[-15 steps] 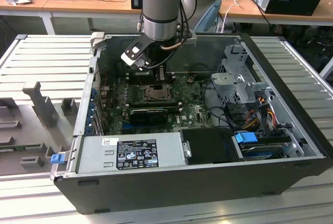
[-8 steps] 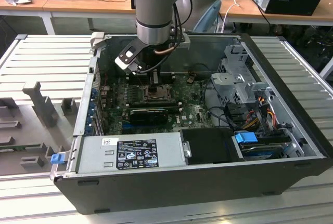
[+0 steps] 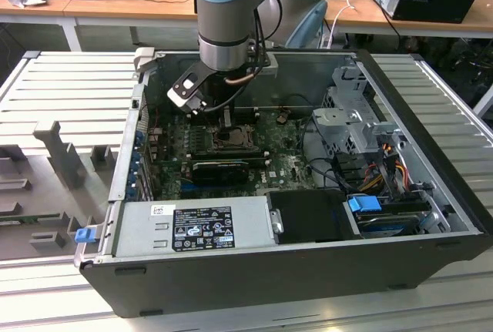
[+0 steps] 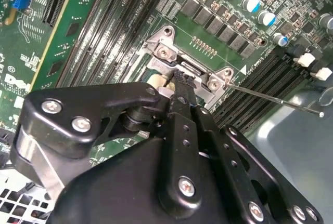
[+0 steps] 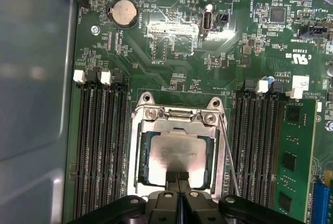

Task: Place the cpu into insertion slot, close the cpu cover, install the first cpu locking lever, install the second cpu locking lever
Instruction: 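Close the cpu cover, then install the first cpu locking lever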

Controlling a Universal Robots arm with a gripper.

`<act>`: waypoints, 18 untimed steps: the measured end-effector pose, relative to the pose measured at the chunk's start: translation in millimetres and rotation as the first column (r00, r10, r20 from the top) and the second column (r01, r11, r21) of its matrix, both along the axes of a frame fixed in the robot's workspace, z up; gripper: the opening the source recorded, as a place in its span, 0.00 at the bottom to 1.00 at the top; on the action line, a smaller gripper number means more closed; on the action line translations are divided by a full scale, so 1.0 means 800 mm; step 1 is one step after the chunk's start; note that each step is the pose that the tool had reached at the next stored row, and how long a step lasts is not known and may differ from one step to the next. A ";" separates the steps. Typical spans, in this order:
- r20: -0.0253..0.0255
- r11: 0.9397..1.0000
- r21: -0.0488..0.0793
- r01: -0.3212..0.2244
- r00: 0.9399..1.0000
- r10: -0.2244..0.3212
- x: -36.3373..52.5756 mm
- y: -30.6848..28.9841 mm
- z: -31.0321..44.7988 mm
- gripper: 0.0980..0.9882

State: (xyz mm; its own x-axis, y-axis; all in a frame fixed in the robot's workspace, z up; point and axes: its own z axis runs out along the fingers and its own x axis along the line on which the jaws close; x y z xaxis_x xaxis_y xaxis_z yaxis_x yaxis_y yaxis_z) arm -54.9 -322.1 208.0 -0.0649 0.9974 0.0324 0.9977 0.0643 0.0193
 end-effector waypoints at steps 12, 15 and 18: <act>-0.008 1.000 -0.001 0.000 1.000 0.000 0.023 -0.0001 0.0041 0.01; -0.008 1.000 -0.001 0.000 1.000 0.000 0.023 -0.0001 0.0053 0.01; -0.008 1.000 -0.001 0.000 1.000 0.000 0.023 -0.0001 0.0094 0.01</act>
State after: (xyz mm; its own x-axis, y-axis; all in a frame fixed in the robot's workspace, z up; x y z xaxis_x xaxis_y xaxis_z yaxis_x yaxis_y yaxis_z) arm -36.5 -322.2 215.5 -0.0646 0.9974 0.0323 0.9979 0.0643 0.0108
